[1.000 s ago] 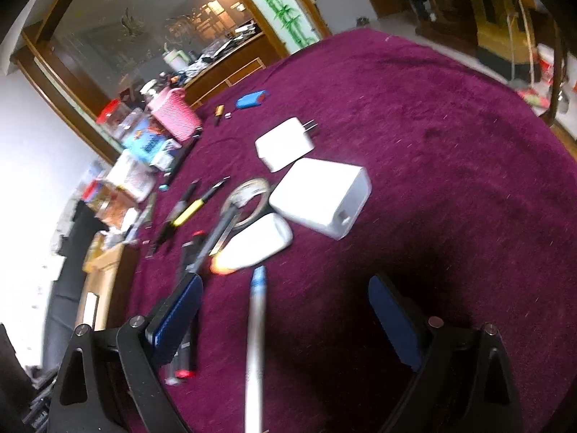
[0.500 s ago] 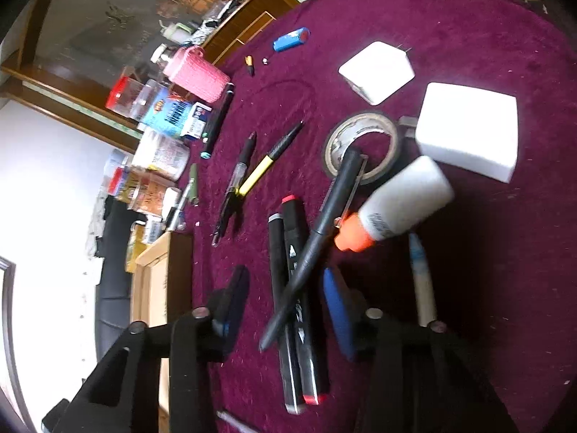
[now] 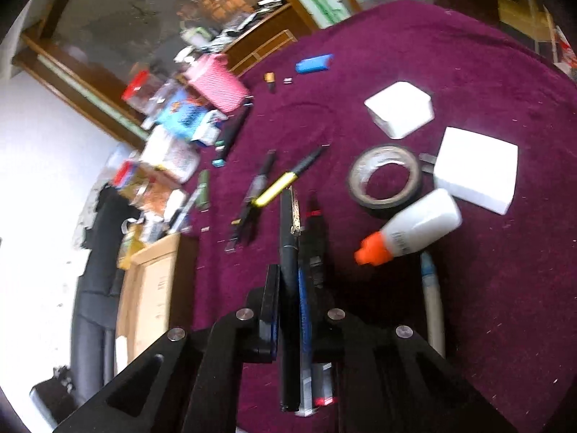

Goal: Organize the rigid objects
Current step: 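Carry the white marker and black pen to the cardboard tray with both tools, then release the white marker and black pen into the tray with both tools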

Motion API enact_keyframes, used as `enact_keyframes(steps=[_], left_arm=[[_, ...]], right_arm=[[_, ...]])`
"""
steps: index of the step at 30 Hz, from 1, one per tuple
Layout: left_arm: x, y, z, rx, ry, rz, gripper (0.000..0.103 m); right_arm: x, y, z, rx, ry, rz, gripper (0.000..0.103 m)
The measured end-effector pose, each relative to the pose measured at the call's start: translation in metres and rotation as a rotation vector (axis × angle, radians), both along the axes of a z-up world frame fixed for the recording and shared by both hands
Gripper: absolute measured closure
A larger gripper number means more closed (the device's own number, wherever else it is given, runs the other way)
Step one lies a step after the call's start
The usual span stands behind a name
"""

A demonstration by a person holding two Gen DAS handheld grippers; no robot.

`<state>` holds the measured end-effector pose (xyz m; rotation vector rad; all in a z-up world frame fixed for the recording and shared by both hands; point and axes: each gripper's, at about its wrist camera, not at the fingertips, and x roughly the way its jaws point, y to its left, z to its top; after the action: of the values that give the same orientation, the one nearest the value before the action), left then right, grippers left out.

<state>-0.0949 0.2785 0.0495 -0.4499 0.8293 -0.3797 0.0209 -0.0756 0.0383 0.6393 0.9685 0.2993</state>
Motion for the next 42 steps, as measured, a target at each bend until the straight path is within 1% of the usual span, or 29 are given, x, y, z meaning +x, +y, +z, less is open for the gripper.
enact_keyframes(steps=[3, 4, 8, 10, 13, 16, 18, 21, 24, 25, 26, 27, 28, 29, 32, 33, 34, 35, 36, 38, 40, 41, 42], left_arm=[[0.012, 0.01, 0.003, 0.001, 0.025, 0.01, 0.091], [0.019, 0.014, 0.005, 0.007, 0.038, 0.013, 0.091], [0.053, 0.02, 0.007, 0.06, 0.08, 0.024, 0.091], [0.072, 0.025, 0.002, 0.055, 0.115, 0.024, 0.091], [0.104, 0.031, -0.01, 0.048, 0.173, 0.03, 0.091], [0.124, 0.035, -0.021, 0.057, 0.215, 0.043, 0.091], [0.132, 0.037, -0.028, 0.065, 0.234, 0.055, 0.091], [0.14, 0.042, -0.038, 0.052, 0.261, 0.071, 0.091], [0.142, 0.045, -0.039, 0.038, 0.261, 0.076, 0.09], [0.142, 0.046, -0.039, 0.035, 0.262, 0.08, 0.088], [0.142, 0.048, -0.038, 0.021, 0.259, 0.081, 0.081], [0.14, 0.05, -0.037, 0.007, 0.255, 0.082, 0.071], [0.138, 0.053, -0.035, -0.001, 0.25, 0.088, 0.065], [0.135, 0.056, -0.033, -0.006, 0.243, 0.101, 0.057], [0.126, 0.064, -0.025, -0.033, 0.222, 0.124, 0.052], [0.123, 0.066, -0.022, -0.044, 0.217, 0.131, 0.046], [0.12, 0.069, -0.02, -0.056, 0.211, 0.141, 0.043], [0.117, 0.071, -0.017, -0.066, 0.202, 0.151, 0.041], [0.111, 0.072, -0.012, -0.065, 0.19, 0.16, 0.041], [0.101, 0.073, -0.003, -0.052, 0.164, 0.173, 0.041], [0.09, 0.072, 0.006, -0.04, 0.139, 0.181, 0.038], [0.085, 0.07, 0.011, -0.036, 0.126, 0.184, 0.035], [0.08, 0.067, 0.016, -0.035, 0.112, 0.184, 0.032]], right_arm=[[0.001, 0.015, 0.004, 0.086, 0.013, 0.051, 0.093], [0.005, 0.027, 0.005, 0.118, 0.024, 0.081, 0.093], [0.016, 0.075, 0.004, 0.155, 0.061, 0.178, 0.092], [0.022, 0.102, 0.004, 0.144, 0.081, 0.217, 0.092], [0.036, 0.147, 0.005, 0.091, 0.09, 0.271, 0.092], [0.047, 0.177, 0.002, 0.034, 0.099, 0.3, 0.092], [0.054, 0.197, -0.003, -0.023, 0.105, 0.311, 0.092], [0.058, 0.213, -0.01, -0.061, 0.113, 0.318, 0.092], [0.062, 0.223, -0.015, -0.095, 0.115, 0.324, 0.092], [0.062, 0.225, -0.017, -0.103, 0.119, 0.323, 0.091], [0.063, 0.226, -0.019, -0.116, 0.119, 0.318, 0.091], [0.063, 0.227, -0.019, -0.132, 0.111, 0.313, 0.091], [0.063, 0.227, -0.019, -0.138, 0.109, 0.313, 0.091], [0.064, 0.227, -0.019, -0.145, 0.108, 0.315, 0.091], [0.064, 0.227, -0.018, -0.143, 0.104, 0.326, 0.088], [0.063, 0.228, -0.018, -0.14, 0.101, 0.329, 0.084], [0.061, 0.227, -0.017, -0.139, 0.097, 0.328, 0.077], [0.059, 0.226, -0.015, -0.137, 0.093, 0.324, 0.074], [0.057, 0.224, -0.013, -0.131, 0.085, 0.322, 0.07], [0.05, 0.218, -0.006, -0.133, 0.058, 0.324, 0.069], [0.042, 0.207, 0.004, -0.15, 0.017, 0.323, 0.067], [0.037, 0.198, 0.009, -0.156, -0.004, 0.316, 0.065], [0.032, 0.191, 0.014, -0.16, -0.023, 0.308, 0.061]])
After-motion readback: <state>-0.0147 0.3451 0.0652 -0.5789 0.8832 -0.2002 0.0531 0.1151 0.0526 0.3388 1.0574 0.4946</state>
